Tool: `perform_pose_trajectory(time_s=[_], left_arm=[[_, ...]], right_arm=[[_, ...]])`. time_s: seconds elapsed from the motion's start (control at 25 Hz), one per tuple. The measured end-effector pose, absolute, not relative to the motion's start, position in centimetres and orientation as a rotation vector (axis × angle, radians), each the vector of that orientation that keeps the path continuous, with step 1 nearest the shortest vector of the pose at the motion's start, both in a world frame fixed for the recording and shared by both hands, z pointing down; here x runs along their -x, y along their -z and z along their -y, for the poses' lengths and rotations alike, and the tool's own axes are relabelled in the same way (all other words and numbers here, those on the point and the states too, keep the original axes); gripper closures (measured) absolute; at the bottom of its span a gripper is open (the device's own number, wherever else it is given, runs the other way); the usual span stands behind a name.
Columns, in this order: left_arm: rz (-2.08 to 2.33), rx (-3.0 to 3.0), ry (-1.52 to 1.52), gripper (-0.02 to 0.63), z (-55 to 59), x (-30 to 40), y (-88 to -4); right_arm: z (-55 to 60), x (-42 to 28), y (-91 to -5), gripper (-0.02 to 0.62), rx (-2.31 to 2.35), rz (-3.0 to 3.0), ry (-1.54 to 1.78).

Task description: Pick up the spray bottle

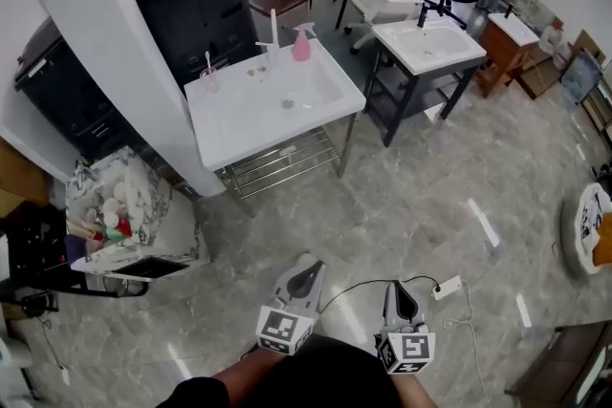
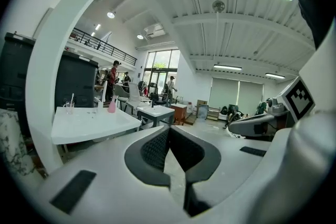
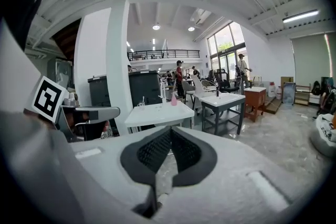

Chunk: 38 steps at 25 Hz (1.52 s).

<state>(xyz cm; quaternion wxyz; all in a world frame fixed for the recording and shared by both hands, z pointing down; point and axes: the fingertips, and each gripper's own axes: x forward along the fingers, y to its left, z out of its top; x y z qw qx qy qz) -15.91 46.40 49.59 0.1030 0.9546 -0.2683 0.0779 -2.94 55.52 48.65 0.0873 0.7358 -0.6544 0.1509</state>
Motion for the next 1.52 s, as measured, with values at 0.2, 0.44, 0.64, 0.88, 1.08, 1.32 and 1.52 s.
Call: perform_pose_trajectory(time_s=[0.2, 0.44, 0.64, 0.88, 1.08, 1.32, 1.52], left_arm=[[0.744, -2.828, -0.273, 0.589, -36.7, 13.0, -50.5], [0.686, -2.849, -0.273, 0.589, -25.8, 10.2, -50.4], [0.63, -2.8, -0.251, 0.589, -19.6, 8.7, -51.4], [0.601, -2.84, -0.27, 0.589, -14.3, 7.9, -51.6], [0.649, -2.851, -0.265, 0.589, -11.5, 8.8, -51.0], [0.694, -2.815, -0.273, 0.589, -10.6, 10.7, -50.4], [0.709, -2.798, -0.237, 0.589, -9.5, 10.9, -50.4]], right_arm=[[-45.1, 1.2, -49.0, 0.596, -2.151, 1.933, -0.481], [-34.1, -0.6, -49.7, 0.595, -2.133, 1.899, -0.534], [-28.2, -2.2, -50.1, 0.595, -2.139, 1.851, -0.546], [-23.6, -3.9, -50.2, 0.596, -2.195, 1.807, -0.566], [-20.6, -4.0, -49.6, 0.595, -2.196, 1.843, -0.54], [-17.4, -2.3, -48.7, 0.596, -2.172, 1.945, -0.523], [-14.4, -1.6, -48.1, 0.595, -2.155, 2.044, -0.511]])
